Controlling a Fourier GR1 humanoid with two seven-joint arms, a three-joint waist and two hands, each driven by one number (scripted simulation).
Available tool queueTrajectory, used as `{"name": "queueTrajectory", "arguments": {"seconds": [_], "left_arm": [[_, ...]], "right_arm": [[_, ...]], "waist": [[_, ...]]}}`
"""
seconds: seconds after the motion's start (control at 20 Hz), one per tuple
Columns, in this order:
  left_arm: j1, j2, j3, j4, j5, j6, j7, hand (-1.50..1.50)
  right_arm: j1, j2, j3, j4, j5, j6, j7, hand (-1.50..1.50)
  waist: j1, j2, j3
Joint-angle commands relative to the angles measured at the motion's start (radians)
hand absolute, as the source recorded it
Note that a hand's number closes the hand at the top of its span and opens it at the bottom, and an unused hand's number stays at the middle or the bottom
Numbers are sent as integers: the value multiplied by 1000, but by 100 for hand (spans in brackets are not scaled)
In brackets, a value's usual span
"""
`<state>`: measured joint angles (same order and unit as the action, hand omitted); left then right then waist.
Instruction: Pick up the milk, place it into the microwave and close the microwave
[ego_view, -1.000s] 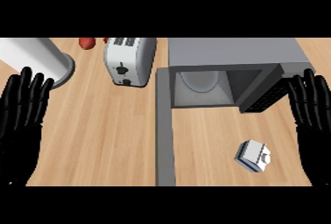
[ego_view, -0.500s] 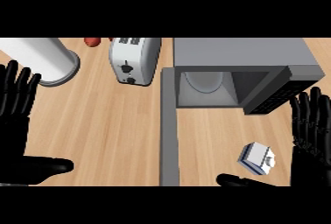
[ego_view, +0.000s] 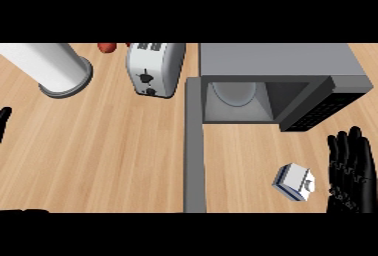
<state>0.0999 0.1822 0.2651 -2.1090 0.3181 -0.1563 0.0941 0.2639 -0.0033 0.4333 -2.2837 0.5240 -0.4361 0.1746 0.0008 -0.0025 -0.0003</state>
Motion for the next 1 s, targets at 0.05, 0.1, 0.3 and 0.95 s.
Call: {"name": "queueTrajectory", "arguments": {"seconds": [0.05, 0.1, 0.3, 0.95], "left_arm": [[14, -9, 30, 13, 11, -24, -23, -150], [78, 35, 89, -109, 106, -45, 64, -150], [71, 8, 105, -11, 92, -96, -29, -150], [226, 4, 242, -107, 238, -229, 26, -150]], "right_arm": [[19, 3, 66, 71, 90, -124, 4, -150], [116, 2, 67, -34, 71, -70, 24, -150], [40, -32, -70, 90, -81, -78, -44, -150], [186, -43, -124, 260, -284, -148, -317, -150]], "waist": [[-1, 2, 0], [1, -1, 0], [0, 2, 1], [-1, 0, 1]]}}
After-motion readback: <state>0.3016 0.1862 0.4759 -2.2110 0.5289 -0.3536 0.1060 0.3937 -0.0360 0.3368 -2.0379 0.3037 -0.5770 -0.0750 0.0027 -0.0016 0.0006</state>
